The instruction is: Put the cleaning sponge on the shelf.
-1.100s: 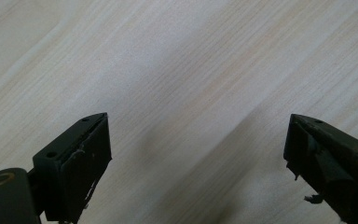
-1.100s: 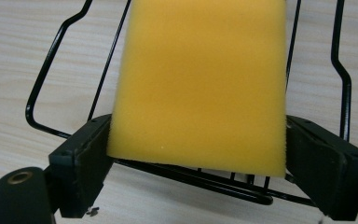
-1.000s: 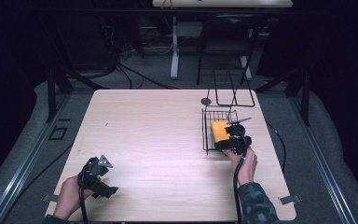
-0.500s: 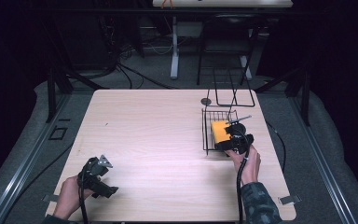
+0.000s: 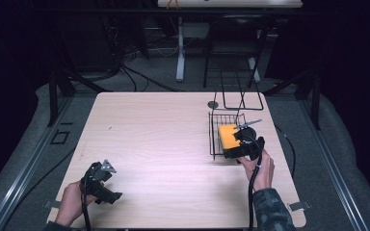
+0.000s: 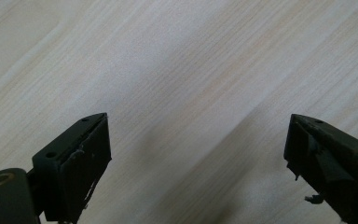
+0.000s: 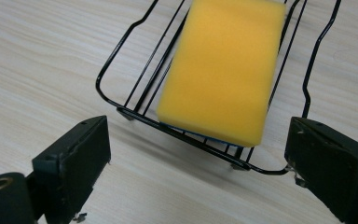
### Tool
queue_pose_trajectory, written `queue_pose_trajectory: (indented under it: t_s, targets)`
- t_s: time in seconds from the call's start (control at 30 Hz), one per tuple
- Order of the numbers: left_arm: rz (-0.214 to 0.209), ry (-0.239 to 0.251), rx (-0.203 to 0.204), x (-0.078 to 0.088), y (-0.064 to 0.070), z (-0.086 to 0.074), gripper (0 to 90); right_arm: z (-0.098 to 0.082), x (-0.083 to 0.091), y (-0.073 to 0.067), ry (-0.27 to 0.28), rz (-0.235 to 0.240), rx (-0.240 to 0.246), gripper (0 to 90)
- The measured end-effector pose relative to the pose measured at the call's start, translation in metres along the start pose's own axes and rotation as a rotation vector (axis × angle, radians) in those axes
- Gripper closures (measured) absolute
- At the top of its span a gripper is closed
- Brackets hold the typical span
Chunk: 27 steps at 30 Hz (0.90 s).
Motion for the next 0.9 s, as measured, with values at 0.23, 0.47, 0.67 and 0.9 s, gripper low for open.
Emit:
queue_pose_trajectory:
  t_s: [0.23,0.47,0.67,0.9]
  targets:
    - [0.003,-0.005,-0.003,0.0,0.0,0.0,7.3,-0.008,0.019,0.0,0.027,0.015,0.044,6.0]
    - [0.004,-0.005,-0.003,0.0,0.0,0.0,7.3,-0.019,0.034,0.0,0.042,0.026,0.049,6.3]
    - [0.003,-0.007,-0.006,-0.001,0.0,0.0,7.3,-0.032,0.045,0.0,0.063,0.023,0.058,8.2]
    - [0.002,-0.008,-0.003,-0.001,0.001,0.0,7.3,-0.056,0.046,-0.002,0.032,0.022,0.066,5.8]
Point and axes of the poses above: each handheld gripper's, and its own axes: x roughly backward along the jaws, z roughly out of its top, y roughly to its right, the point moved 10 cm from there along -x, roughly forward along the jaws, and after that the axes turned 2 degrees about x, right-handed, at the moved point
